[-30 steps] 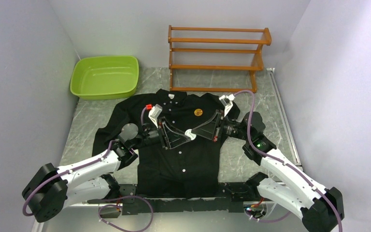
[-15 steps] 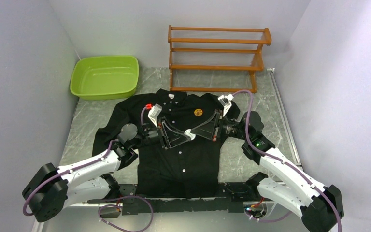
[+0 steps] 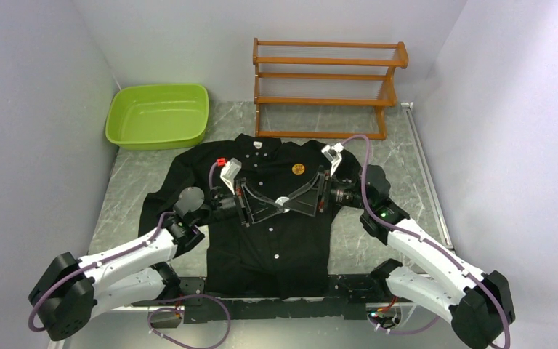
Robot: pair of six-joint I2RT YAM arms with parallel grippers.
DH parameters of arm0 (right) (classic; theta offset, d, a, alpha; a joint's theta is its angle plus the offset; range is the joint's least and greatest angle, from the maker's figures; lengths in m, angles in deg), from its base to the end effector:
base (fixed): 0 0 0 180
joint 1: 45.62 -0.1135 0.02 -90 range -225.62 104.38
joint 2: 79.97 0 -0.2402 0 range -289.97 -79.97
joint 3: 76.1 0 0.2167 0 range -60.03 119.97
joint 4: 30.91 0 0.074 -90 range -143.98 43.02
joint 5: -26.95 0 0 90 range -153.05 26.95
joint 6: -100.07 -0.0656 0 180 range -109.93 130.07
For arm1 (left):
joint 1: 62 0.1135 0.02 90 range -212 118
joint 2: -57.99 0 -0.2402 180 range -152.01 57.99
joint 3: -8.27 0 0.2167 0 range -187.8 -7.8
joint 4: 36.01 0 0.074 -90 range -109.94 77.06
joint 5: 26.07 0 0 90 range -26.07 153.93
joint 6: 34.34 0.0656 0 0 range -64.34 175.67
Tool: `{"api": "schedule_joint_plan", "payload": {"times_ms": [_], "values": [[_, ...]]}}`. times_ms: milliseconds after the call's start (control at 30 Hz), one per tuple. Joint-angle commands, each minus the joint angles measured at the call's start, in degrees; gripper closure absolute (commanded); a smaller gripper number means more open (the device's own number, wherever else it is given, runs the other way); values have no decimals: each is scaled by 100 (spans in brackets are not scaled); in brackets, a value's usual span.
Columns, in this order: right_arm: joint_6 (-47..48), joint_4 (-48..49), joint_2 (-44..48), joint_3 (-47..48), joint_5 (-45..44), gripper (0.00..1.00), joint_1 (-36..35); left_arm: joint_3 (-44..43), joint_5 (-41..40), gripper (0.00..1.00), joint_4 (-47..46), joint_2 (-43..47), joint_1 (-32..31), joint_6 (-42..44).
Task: Pin the brooch onto the clothing
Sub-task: Adjust the brooch.
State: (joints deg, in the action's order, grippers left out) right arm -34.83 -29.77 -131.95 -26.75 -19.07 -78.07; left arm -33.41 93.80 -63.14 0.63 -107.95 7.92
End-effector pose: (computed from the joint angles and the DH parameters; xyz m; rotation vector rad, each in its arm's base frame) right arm 0.1525 0.1510 0.2896 -0.4893 1.7943 1.5993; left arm 0.1346 -0.1861 0.2832 0.4821 1.5604 -1.6684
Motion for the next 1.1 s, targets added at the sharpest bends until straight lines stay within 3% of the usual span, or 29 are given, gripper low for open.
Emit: {"api": "schedule_joint_plan", "payload": {"times_ms": [0,100,400,667,767,900,1000,1067], "values": [[221,-56,-90,142,358,28,-16,-154,-50,97,362,218,-19,296],[332,-150,-107,192,436,39,-24,-198,-81,97,462,212,-19,333],[766,-862,-71,420,22,58,-38,-226,54,97,313,25,-23,256],[1318,-2465,55,789,-1687,64,-97,-227,107,97,196,-35,-28,163],[1421,-2935,-16,993,-2232,76,-128,-162,126,97,-41,-146,-34,50],[1475,-3148,-9,1063,-2533,85,-148,-92,132,97,-279,-280,-78,-23],[1461,-2896,108,937,-2230,83,-148,-64,84,97,-225,-275,-87,-23],[1478,-2544,288,754,-1855,73,-149,-28,-11,97,-111,-202,-89,9]]}}
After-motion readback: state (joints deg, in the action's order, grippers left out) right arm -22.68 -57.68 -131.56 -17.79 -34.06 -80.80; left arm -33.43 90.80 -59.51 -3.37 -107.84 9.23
